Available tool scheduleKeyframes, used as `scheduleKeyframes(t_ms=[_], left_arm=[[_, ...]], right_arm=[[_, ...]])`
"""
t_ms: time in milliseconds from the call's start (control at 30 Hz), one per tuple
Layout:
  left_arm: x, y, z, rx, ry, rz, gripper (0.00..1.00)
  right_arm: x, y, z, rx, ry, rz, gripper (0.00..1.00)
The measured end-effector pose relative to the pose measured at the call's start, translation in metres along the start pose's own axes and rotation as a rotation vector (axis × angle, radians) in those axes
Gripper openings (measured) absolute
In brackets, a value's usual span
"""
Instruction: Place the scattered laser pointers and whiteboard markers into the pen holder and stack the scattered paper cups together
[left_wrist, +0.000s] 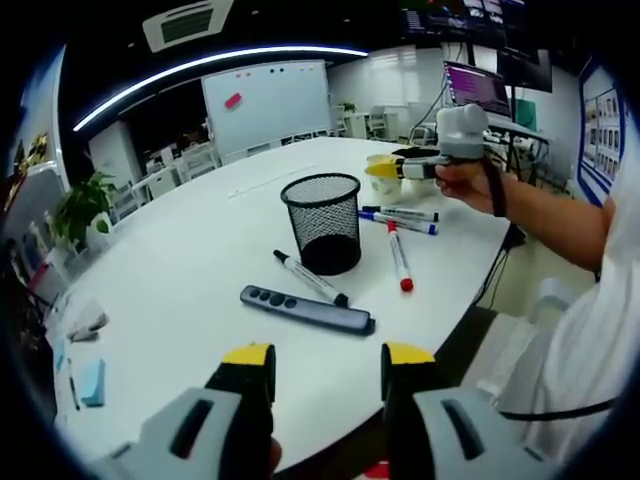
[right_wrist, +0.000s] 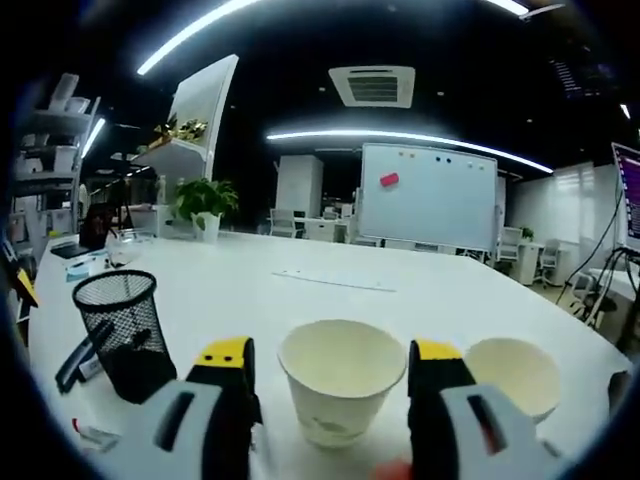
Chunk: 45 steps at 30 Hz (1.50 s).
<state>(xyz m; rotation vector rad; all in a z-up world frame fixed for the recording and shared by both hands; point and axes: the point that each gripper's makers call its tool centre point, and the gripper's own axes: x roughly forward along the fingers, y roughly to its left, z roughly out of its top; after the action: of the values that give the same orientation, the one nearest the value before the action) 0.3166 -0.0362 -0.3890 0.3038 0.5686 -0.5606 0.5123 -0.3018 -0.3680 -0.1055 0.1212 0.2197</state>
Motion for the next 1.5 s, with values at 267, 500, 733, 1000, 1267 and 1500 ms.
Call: scheduleKeyframes(t_ms=[267, 500, 733, 1000, 1267, 1500], left_arm=[[0.0, -0.001, 0.001, 0.006, 0.001, -0.002, 0.43], [0.002, -0.003, 0.002, 0.01, 0.002, -0.011, 0.43], [0.002, -0.003, 0.002, 0.008, 0.003, -0.009, 0.43], [0.002, -0.002, 0.0, 0.006, 0.005, -0.009, 0.42], [0.002, -0.002, -0.002, 0.002, 0.007, -0.009, 0.42], [0.001, -0.001, -0.003, -0.001, 0.006, -0.005, 0.42]], right_arm=[[0.001, 0.002, -0.004, 0.011, 0.007, 0.016, 0.59], [0.002, 0.0, -0.003, 0.016, 0.0, 0.018, 0.59], [0.003, 0.003, 0.001, 0.013, -0.027, 0.025, 0.61], [0.004, 0.007, 0.0, 0.044, -0.038, 0.034, 0.67], [0.005, 0.014, 0.001, 0.051, -0.049, 0.057, 0.67], [0.007, 0.012, -0.01, 0.03, -0.01, 0.047, 0.65]])
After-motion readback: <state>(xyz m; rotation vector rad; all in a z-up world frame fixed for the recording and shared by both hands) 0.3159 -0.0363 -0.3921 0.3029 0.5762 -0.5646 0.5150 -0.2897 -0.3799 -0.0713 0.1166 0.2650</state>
